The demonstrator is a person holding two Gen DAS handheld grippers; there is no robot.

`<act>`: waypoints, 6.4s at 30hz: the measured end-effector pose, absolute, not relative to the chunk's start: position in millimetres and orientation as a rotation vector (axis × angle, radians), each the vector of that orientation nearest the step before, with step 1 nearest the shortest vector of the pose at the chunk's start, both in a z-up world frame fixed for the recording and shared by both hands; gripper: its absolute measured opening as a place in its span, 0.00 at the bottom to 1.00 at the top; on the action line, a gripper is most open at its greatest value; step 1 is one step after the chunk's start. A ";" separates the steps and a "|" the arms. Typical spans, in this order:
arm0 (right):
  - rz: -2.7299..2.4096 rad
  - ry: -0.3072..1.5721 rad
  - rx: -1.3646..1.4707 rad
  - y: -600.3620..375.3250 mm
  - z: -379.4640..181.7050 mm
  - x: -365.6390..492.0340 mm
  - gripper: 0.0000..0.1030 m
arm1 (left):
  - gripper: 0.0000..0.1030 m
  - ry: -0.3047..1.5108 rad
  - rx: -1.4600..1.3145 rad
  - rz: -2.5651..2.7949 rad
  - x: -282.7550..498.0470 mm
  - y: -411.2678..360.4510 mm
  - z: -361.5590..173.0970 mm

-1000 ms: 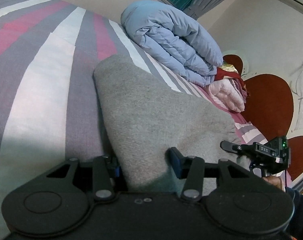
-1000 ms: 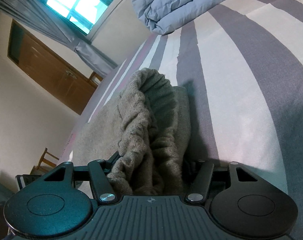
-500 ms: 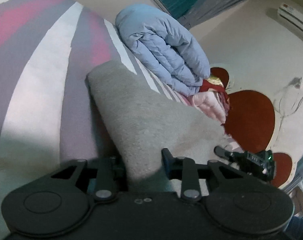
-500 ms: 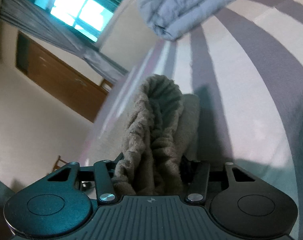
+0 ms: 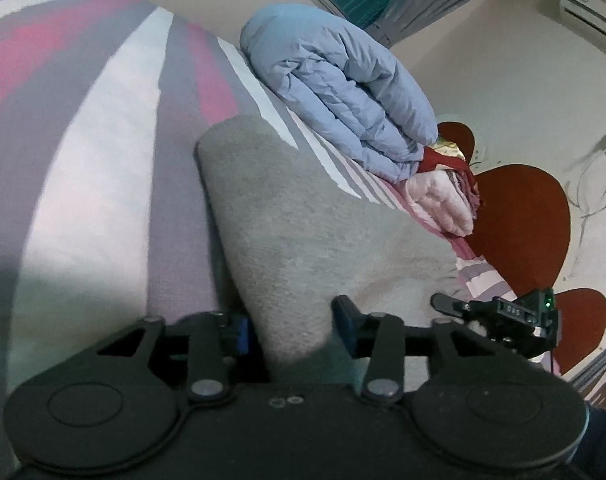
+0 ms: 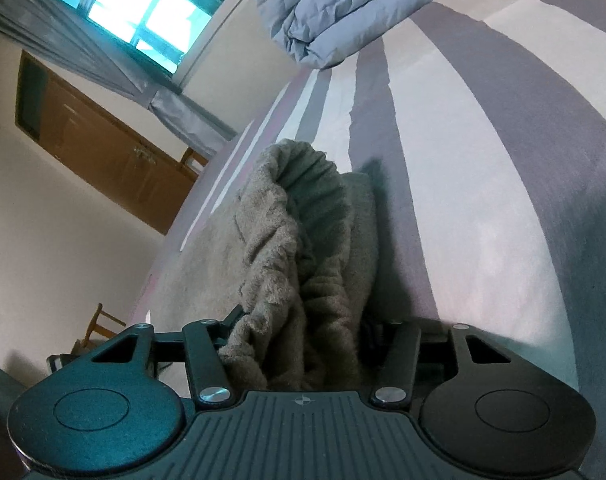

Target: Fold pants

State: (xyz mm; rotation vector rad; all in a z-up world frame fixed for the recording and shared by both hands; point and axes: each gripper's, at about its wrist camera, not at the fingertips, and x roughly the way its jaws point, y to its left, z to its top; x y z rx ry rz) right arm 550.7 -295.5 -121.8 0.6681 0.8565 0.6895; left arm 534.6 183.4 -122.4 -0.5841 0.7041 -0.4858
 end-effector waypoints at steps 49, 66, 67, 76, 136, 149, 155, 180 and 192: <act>0.435 0.890 0.122 -260.4 -57.1 454.6 0.88 | 0.81 0.708 -0.293 -0.031 412.1 143.9 -59.0; 0.369 0.668 0.202 -336.1 -48.0 258.0 1.00 | 0.94 0.544 -0.253 0.136 210.0 149.2 -50.2; 0.343 0.655 0.217 -343.2 -46.9 243.9 1.00 | 0.94 0.534 -0.267 0.149 199.0 151.3 -48.2; 0.204 0.475 0.292 -359.0 -17.4 128.1 1.00 | 0.94 0.390 -0.241 0.128 109.0 104.5 -12.9; 0.421 0.283 0.005 -243.3 -8.8 -19.0 1.00 | 0.94 0.244 -0.139 -0.052 -1.0 2.6 -3.5; 0.423 0.283 0.003 -244.5 -8.8 -18.8 1.00 | 0.94 0.241 -0.138 -0.053 -0.9 2.1 -3.6; 0.423 0.283 0.005 -244.8 -8.6 -19.0 1.00 | 0.94 0.241 -0.138 -0.054 -0.9 1.9 -3.4; 0.425 0.286 0.002 -246.8 -8.3 -19.2 1.00 | 0.94 0.234 -0.134 -0.085 -0.8 4.7 -2.9; 0.426 0.288 0.002 -248.5 -10.5 -19.4 1.00 | 0.94 0.219 -0.129 -0.103 -0.4 10.6 -4.6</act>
